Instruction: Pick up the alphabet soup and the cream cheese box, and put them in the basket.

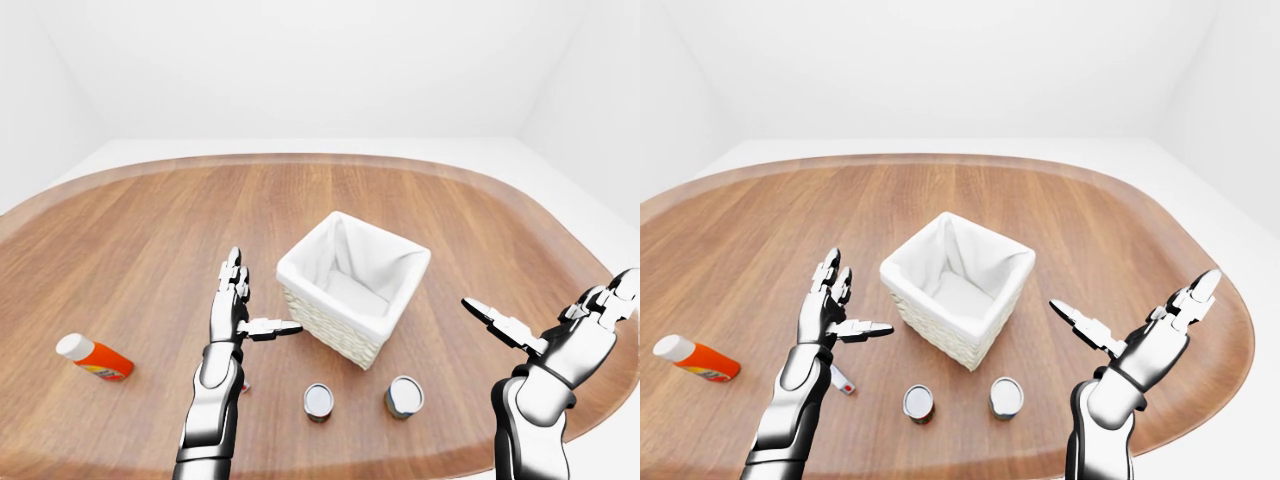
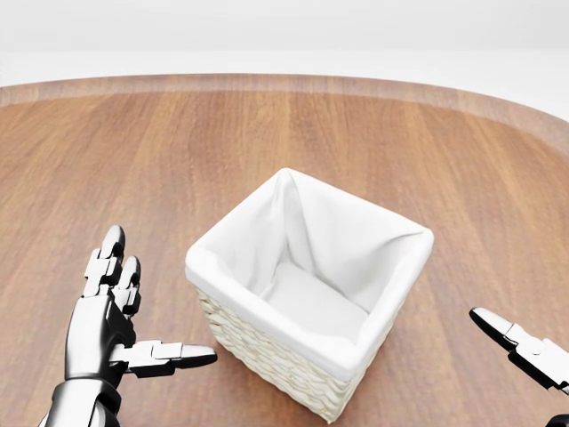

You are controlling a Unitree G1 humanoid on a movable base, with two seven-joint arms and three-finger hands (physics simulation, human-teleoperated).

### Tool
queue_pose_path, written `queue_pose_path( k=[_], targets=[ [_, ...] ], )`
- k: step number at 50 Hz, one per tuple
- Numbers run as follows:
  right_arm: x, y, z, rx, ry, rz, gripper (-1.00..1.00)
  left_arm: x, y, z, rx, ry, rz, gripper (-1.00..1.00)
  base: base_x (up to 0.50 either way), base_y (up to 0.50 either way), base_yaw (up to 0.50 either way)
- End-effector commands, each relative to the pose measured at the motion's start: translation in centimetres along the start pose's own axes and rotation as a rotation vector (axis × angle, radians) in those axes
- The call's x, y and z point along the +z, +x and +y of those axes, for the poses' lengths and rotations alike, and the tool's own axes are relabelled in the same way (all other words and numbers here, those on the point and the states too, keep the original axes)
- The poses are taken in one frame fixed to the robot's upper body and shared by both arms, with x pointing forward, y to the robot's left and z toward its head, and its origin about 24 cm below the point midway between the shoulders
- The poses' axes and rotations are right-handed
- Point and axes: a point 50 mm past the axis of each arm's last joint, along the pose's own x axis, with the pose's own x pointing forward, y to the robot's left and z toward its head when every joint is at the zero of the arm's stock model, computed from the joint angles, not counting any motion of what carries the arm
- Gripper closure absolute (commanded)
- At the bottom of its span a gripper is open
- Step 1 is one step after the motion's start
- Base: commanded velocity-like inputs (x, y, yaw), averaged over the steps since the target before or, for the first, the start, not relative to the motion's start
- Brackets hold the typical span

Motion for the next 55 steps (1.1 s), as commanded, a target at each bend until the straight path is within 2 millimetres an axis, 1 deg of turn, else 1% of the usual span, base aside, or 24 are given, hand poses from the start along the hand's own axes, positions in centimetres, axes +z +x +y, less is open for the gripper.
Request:
queue_pose_path(
  k=[1, 14, 16, 19, 21, 22, 24, 27, 31, 34, 37, 39, 42, 44, 45, 48, 50, 52, 55],
  targets=[
    [0.0, 0.0, 0.0, 0.0, 0.0, 0.0, -1.0, 0.0, -0.1, 0.0, 0.0, 0.006, -0.001, -1.0, 0.19, 0.01, 0.0],
    [-0.1, 0.0, 0.0, 0.001, -0.003, 0.0, -1.0, 0.1, -0.2, 0.0, 0.0, 0.013, -0.008, -1.0, 0.13, 0.01, 0.0],
    [-0.1, 0.0, 0.0, 0.0, -0.002, 0.001, -1.0, 0.3, -0.3, 0.1, 0.004, 0.011, -0.017, -1.0, 0.0, 0.0, 0.0],
    [-0.1, 0.1, 0.0, 0.0, -0.003, 0.004, -1.0, 1.1, -0.5, 0.5, 0.054, 0.071, -0.078, -1.0, 0.0, 0.0, 0.0],
    [-0.1, 0.1, 0.0, 0.0, -0.002, 0.005, -1.0, 0.9, -0.5, 0.6, 0.047, 0.053, -0.054, -1.0, 0.0, 0.0, 0.0],
    [-0.1, 0.1, 0.0, 0.0, -0.002, 0.006, -1.0, 0.7, -0.4, 0.7, 0.062, 0.082, -0.045, -1.0, 0.0, 0.0, 0.0],
    [-0.1, 0.0, 0.0, 0.0, -0.002, 0.006, -1.0, 0.8, -0.3, 0.9, 0.076, 0.074, -0.04, -1.0, 0.0, 0.0, 0.0],
    [-0.2, 0.1, 0.1, 0.001, -0.001, 0.008, -1.0, 0.7, -0.2, 1.2, 0.129, 0.099, 0.011, -1.0, 0.0, 0.0, 0.0],
    [-0.1, 0.1, 0.1, 0.001, -0.001, 0.008, -1.0, 1.3, -0.5, 1.1, 0.113, 0.099, -0.018, -1.0, 0.0, 0.0, 0.0],
    [-0.3, 0.1, 0.1, 0.001, -0.001, 0.01, -1.0, 1.5, -0.7, 1.6, 0.133, 0.111, -0.023, -1.0, 0.0, 0.0, 0.0],
    [-0.3, 0.2, 0.1, 0.001, -0.001, 0.013, -1.0, 1.3, -0.5, 2.6, 0.19, 0.128, -0.013, -1.0, 0.0, 0.0, 0.0],
    [-0.2, 0.2, 0.1, 0.0, 0.0, 0.014, -1.0, 1.6, -0.6, 2.9, 0.206, 0.134, -0.025, -1.0, 0.0, 0.0, 0.0],
    [-0.3, 0.2, 0.1, 0.001, 0.001, 0.016, -1.0, 1.9, -0.8, 3.4, 0.231, 0.2, -0.035, -1.0, 0.0, 0.0, 0.0],
    [-0.2, 0.2, 0.1, 0.001, 0.001, 0.015, -1.0, 2.3, -1.2, 3.2, 0.207, 0.295, -0.068, -1.0, 0.0, 0.0, 0.0],
    [-0.2, 0.2, 0.1, 0.001, 0.0, 0.014, -1.0, 2.3, -1.6, 3.1, 0.207, 0.398, -0.125, -1.0, 0.0, 0.0, 0.0],
    [-0.2, 0.1, 0.0, -0.001, 0.003, 0.013, -1.0, 2.6, -1.6, 3.5, 0.252, 0.36, -0.132, -1.0, 0.0, 0.0, 0.0],
    [-0.2, 0.1, 0.0, -0.002, 0.003, 0.013, -1.0, 3.0, -1.7, 3.7, 0.291, 0.396, -0.148, -1.0, 0.0, 0.0, 0.0],
    [-0.1, 0.1, 0.0, -0.002, 0.003, 0.012, -1.0, 2.7, -1.6, 3.9, 0.316, 0.451, -0.144, -1.0, 0.0, 0.0, 0.0],
    [-0.1, 0.1, 0.0, 0.0, 0.001, 0.008, -1.0, 2.8, -1.2, 4.5, 0.412, 0.459, -0.083, -1.0, 0.0, 0.0, 0.0]
  ],
)
